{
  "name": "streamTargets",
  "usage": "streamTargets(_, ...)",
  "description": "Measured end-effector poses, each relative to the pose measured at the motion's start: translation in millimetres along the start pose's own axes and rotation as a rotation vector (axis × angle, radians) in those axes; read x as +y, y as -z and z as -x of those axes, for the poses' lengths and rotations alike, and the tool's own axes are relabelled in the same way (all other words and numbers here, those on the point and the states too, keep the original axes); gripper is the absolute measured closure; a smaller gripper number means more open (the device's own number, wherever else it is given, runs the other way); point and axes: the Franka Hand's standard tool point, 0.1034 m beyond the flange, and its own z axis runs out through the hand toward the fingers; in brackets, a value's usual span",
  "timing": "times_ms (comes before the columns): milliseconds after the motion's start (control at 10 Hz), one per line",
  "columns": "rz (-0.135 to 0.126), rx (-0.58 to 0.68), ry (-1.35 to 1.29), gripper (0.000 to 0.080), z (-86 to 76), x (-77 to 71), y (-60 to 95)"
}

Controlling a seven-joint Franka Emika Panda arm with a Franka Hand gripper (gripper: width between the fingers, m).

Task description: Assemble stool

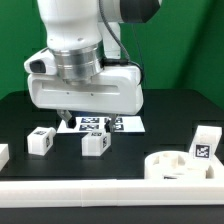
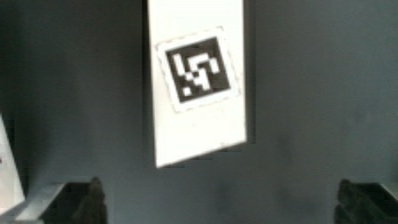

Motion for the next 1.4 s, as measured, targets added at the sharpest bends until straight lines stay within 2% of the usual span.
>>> streamTargets(500,0.006,-0.376,-0.004,0.015,5.6,8.6,-11.4)
streamTargets(800,0.022,-0.534,0.006,0.015,12.8,4.1,-23.8)
streamTargets(1000,0.028,-0.586,0.003,0.015,10.2,7.0,-29.0)
streamTargets(1100,0.027,-0.571,0.004,0.015,7.7,6.2,-28.9)
streamTargets(1300,0.014,-0.569,0.049,0.015,7.0,6.4,-30.1)
streamTargets(1400,-0.002,-0.571,0.097,0.015,7.1,6.3,-31.0)
